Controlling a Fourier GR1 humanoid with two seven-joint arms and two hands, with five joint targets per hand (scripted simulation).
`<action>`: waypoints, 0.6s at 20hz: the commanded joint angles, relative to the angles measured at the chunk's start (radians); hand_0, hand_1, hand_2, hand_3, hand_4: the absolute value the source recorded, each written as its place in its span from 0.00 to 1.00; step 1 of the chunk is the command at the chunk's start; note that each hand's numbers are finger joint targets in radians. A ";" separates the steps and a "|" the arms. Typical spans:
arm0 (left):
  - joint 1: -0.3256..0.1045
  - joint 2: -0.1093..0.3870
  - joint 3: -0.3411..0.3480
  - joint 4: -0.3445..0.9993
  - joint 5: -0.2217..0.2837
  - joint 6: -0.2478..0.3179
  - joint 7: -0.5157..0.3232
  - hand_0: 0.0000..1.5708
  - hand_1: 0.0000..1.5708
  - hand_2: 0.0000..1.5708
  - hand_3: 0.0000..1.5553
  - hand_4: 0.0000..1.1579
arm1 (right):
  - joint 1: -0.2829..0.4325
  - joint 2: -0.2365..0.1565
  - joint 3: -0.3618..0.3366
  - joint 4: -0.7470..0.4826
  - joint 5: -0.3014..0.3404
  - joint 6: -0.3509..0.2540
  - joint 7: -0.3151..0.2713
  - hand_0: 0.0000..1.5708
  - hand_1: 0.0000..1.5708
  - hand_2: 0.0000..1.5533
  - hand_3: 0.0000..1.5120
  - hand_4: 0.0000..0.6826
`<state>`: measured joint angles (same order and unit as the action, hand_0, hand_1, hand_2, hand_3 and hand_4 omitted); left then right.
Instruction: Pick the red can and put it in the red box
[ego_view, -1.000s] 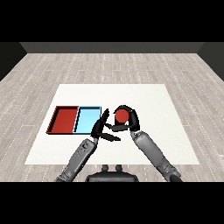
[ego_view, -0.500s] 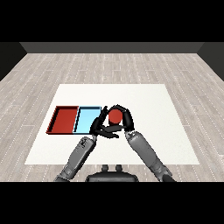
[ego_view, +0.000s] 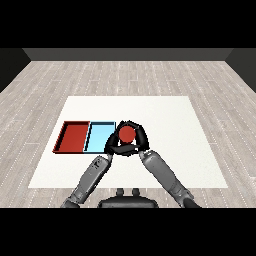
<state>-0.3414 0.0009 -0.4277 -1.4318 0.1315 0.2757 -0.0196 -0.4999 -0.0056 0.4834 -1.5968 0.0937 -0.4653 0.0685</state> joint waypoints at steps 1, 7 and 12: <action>-0.024 -0.001 0.011 0.036 -0.002 0.144 0.027 0.00 0.00 0.15 0.00 0.44 | -0.022 0.005 0.098 0.003 -0.003 -0.090 0.003 0.94 0.94 0.92 0.91 0.76; -0.001 -0.001 0.045 0.060 0.028 0.153 0.011 1.00 1.00 0.95 0.86 0.63 | -0.004 0.005 0.069 -0.016 0.004 -0.057 0.005 0.95 0.95 0.93 0.91 0.78; 0.014 -0.001 0.041 -0.005 0.000 0.180 0.049 1.00 1.00 0.95 0.87 0.65 | -0.014 0.006 0.143 0.043 -0.041 -0.125 -0.048 0.96 0.96 0.93 0.91 0.76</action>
<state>-0.3279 0.0059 -0.4038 -1.4232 0.1398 0.4464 0.0340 -0.5239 -0.0016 0.5533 -1.5661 0.0612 -0.5288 0.0371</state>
